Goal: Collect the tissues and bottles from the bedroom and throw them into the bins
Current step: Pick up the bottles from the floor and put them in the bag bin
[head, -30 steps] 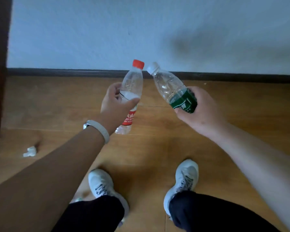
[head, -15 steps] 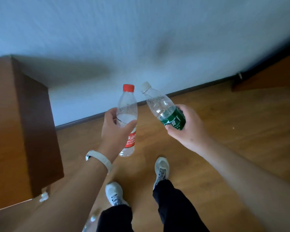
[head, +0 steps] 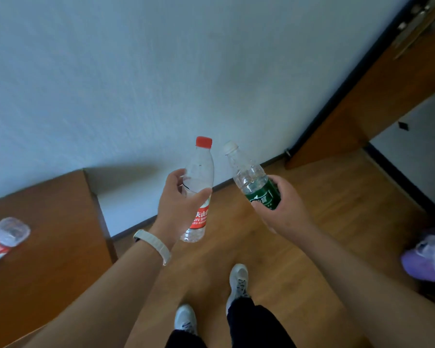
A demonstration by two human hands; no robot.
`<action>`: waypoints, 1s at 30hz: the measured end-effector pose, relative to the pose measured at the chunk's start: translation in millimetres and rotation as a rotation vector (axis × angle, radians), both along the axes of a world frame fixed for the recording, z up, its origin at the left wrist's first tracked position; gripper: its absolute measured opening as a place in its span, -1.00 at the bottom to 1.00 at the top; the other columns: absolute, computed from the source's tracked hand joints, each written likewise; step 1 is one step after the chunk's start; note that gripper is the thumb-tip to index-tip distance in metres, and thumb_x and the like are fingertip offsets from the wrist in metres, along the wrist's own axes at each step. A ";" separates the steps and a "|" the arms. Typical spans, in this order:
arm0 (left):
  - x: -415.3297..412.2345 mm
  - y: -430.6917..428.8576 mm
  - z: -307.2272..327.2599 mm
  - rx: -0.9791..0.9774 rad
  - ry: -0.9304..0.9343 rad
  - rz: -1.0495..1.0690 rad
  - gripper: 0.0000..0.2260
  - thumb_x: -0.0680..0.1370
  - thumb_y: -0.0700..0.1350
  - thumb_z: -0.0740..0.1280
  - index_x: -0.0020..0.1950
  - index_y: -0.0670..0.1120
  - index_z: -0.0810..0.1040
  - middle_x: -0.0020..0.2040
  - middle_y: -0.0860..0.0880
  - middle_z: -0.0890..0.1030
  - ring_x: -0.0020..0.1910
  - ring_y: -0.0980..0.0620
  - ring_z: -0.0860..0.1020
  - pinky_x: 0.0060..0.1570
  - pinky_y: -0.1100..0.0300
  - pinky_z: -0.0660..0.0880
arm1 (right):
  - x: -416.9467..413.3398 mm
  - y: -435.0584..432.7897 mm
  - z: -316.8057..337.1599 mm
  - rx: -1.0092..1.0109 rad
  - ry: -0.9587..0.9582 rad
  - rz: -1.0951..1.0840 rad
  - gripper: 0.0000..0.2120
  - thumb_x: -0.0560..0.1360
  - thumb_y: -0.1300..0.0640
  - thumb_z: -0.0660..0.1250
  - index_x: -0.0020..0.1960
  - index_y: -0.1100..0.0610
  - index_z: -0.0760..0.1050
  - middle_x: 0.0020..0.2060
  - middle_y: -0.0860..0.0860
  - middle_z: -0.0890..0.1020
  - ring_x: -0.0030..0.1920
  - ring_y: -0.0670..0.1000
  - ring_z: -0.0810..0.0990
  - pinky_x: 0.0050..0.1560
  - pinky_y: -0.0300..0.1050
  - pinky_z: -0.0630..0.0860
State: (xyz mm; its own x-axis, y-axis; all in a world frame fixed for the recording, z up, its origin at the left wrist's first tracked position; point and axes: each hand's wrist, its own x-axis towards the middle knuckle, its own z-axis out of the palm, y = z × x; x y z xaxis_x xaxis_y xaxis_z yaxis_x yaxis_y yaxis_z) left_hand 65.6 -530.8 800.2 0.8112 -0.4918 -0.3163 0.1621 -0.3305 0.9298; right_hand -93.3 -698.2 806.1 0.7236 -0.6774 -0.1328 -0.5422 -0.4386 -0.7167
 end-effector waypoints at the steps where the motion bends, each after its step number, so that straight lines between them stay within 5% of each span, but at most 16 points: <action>1: -3.6 -1.4 11.1 -0.010 -0.025 -0.023 -0.41 0.42 -0.08 0.52 0.37 0.03 0.32 0.23 0.01 0.53 0.10 -0.03 0.58 0.04 0.08 0.57 | -6.8 0.2 11.3 -0.017 -0.017 -0.014 -0.46 0.32 -0.10 0.44 0.25 -0.15 0.36 0.04 -0.20 0.52 -0.02 -0.19 0.55 -0.03 -0.10 0.60; 15: -104.4 -117.3 110.5 -0.116 -0.205 -0.281 -0.37 0.43 -0.03 0.51 0.40 0.06 0.29 0.23 0.06 0.50 0.11 0.02 0.55 -0.05 0.22 0.47 | -148.6 -65.5 100.2 -0.074 -0.182 -0.250 -0.55 0.41 -0.02 0.43 0.21 -0.22 0.32 0.03 -0.22 0.51 -0.05 -0.21 0.54 -0.17 -0.30 0.50; 20: -175.6 -202.8 123.3 -0.092 -0.244 -0.350 -0.39 0.45 -0.03 0.49 0.41 0.06 0.28 0.29 0.02 0.49 0.14 -0.02 0.54 0.04 0.15 0.49 | -225.7 -133.6 108.9 -0.130 -0.208 -0.330 -0.52 0.35 -0.09 0.42 0.21 -0.23 0.32 0.03 -0.23 0.51 -0.02 -0.20 0.54 -0.08 -0.24 0.55; 24: -242.6 -281.7 135.7 -0.104 -0.290 -0.442 -0.42 0.46 -0.02 0.48 0.39 0.06 0.29 0.21 0.08 0.47 0.08 0.04 0.52 -0.08 0.27 0.45 | -307.6 -194.2 111.4 -0.230 -0.143 -0.366 -0.45 0.32 -0.16 0.39 0.26 -0.19 0.30 0.06 -0.22 0.48 0.04 -0.18 0.52 0.00 -0.20 0.52; 30: -320.7 -365.6 143.9 -0.092 -0.346 -0.540 -0.50 0.46 0.00 0.48 0.31 0.09 0.31 0.20 0.07 0.51 0.10 0.02 0.55 0.14 0.02 0.54 | -394.8 -262.4 110.8 -0.236 -0.204 -0.501 -0.45 0.34 -0.11 0.43 0.27 -0.20 0.31 0.07 -0.20 0.51 0.05 -0.16 0.54 0.03 -0.09 0.59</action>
